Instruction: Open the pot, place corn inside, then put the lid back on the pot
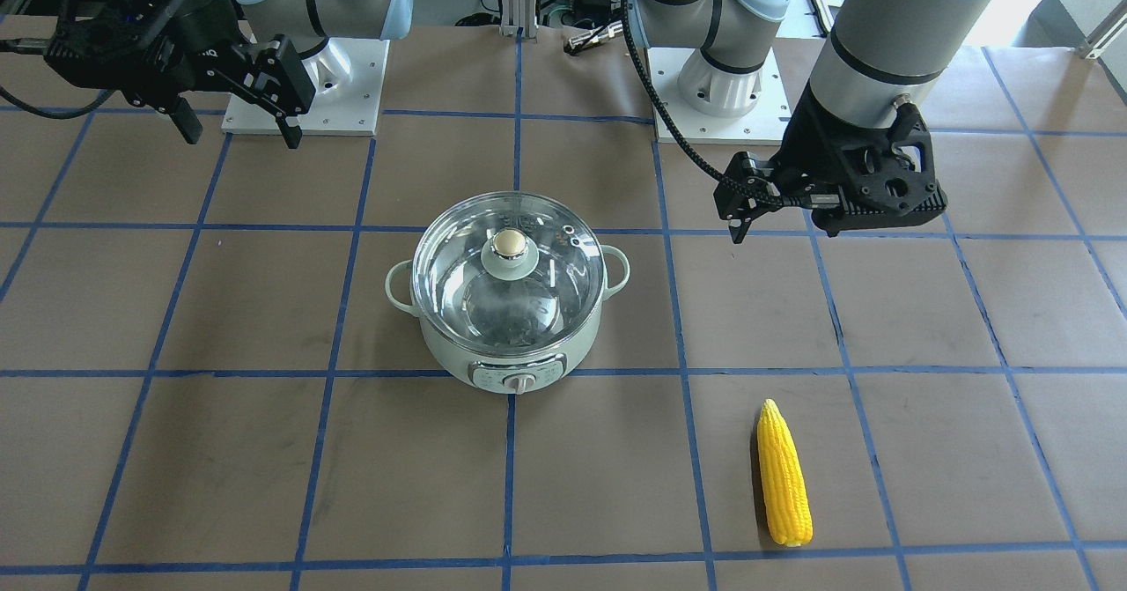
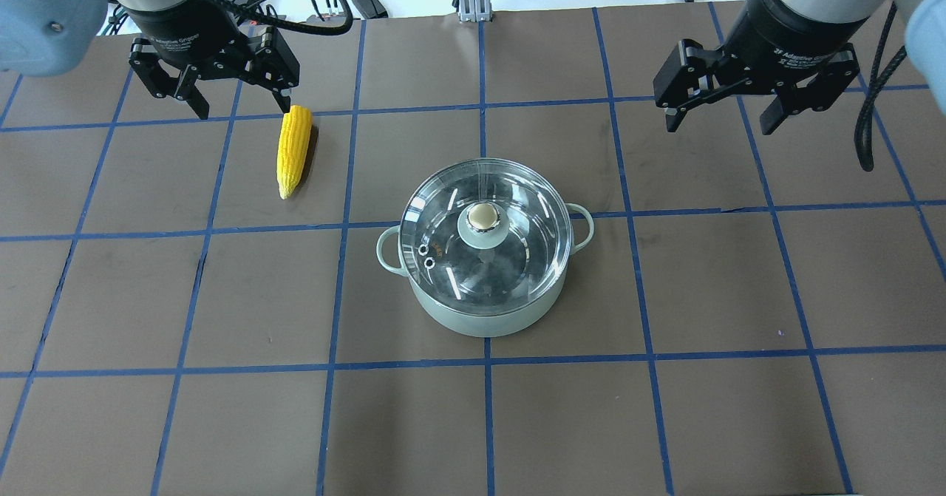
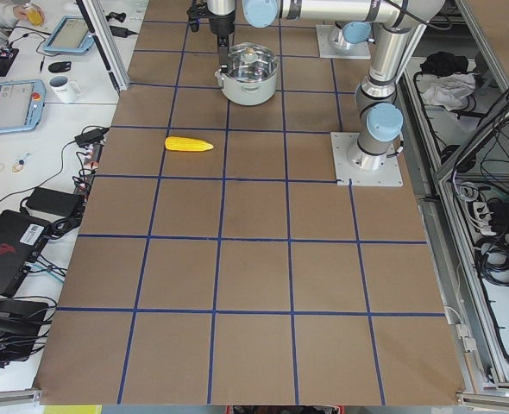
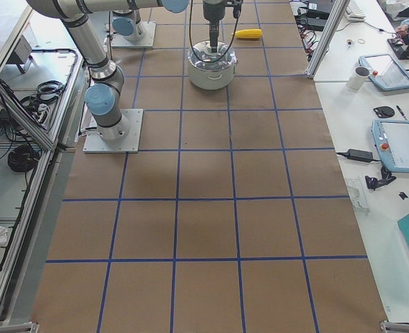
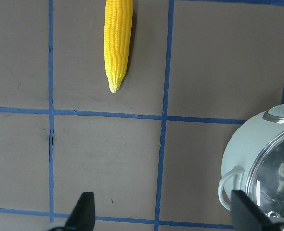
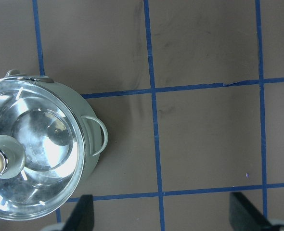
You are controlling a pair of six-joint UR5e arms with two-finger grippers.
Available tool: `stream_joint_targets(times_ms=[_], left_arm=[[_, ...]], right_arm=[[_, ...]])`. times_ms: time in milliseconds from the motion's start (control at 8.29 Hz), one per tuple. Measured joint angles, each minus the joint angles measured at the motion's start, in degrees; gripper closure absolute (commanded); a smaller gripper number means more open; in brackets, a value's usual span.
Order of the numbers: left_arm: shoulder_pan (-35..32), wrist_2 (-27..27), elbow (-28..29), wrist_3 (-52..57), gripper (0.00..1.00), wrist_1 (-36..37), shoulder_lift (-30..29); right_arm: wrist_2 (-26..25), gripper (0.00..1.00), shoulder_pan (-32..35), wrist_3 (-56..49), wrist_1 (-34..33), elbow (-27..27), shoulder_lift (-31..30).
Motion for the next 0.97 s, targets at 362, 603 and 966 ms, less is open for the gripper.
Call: stream_joint_targets(times_ms=[362, 603, 966], left_arm=[[0.0, 0.4, -0.1, 0.0, 0.0, 0.0, 0.0], [0.1, 0.4, 0.0, 0.6, 0.0, 0.4, -0.3], [1.7, 0.6, 0.0, 3.1, 0.0, 5.1, -3.2]], right_arm=[[0.0, 0.0, 0.0, -0.1, 0.2, 0.1, 0.0], [-0.4, 0.0, 0.0, -1.0, 1.7, 0.1, 0.0], [-0.9, 0.0, 0.0, -1.6, 2.7, -0.1, 0.0]])
